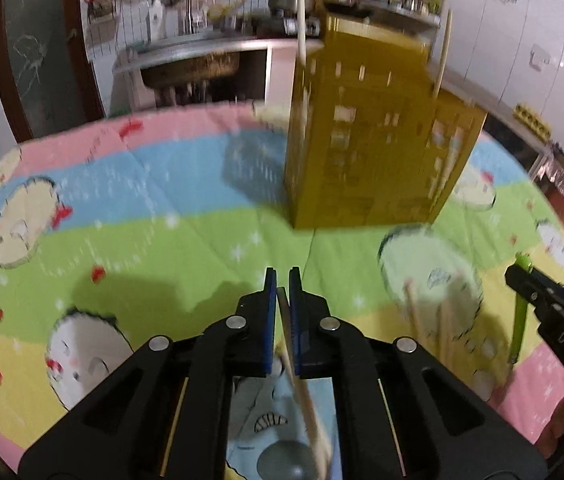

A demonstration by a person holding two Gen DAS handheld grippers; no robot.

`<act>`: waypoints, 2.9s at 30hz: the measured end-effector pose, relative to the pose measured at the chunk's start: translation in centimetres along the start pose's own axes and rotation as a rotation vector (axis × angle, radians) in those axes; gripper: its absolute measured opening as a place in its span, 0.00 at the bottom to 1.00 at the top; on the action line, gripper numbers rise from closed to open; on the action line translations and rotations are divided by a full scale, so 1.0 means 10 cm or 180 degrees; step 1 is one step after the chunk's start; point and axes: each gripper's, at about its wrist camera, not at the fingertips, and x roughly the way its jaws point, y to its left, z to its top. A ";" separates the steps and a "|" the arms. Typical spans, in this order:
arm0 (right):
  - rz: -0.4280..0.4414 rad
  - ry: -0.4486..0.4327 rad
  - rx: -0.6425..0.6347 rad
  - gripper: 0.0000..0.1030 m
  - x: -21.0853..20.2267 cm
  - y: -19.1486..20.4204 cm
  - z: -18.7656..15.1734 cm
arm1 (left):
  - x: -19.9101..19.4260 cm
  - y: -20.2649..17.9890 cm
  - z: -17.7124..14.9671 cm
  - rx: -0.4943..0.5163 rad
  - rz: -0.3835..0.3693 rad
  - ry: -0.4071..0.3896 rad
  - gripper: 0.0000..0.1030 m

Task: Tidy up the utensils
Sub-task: 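Carry the chopstick with the left tool while the right tool carries the fork into the holder, then open both tools to release the chopstick and fork in the holder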

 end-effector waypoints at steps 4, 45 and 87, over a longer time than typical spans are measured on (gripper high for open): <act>0.0014 -0.0136 -0.0050 0.18 -0.04 -0.02 0.14 | -0.25 -0.02 0.20 -0.0006 0.0036 -0.0339 0.04; 0.0191 -0.1487 -0.0322 0.18 -0.66 0.06 0.60 | -1.10 -0.05 0.62 0.0133 -0.0050 -0.1800 0.03; 0.0333 -0.1111 -0.0324 0.45 0.20 0.37 1.51 | -0.28 -0.06 1.52 0.0060 -0.0033 -0.1590 0.35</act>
